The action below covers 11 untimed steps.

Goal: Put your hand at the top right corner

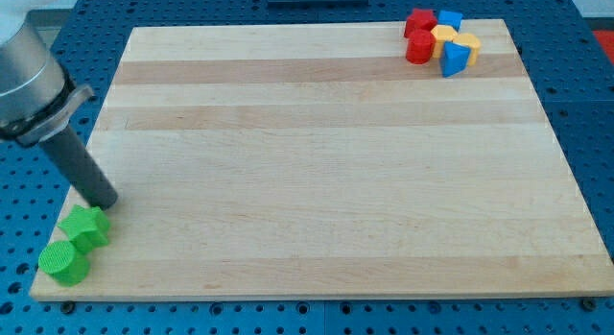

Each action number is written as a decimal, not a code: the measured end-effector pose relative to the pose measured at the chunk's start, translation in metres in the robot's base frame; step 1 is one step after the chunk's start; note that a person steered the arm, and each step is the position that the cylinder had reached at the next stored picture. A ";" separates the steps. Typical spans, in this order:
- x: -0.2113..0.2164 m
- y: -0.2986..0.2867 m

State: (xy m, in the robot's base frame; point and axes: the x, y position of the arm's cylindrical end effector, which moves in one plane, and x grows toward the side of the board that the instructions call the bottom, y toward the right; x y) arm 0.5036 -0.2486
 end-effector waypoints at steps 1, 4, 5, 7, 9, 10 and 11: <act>-0.063 0.073; -0.122 0.452; -0.162 0.562; -0.262 0.585; -0.287 0.499; -0.272 0.457; -0.255 0.412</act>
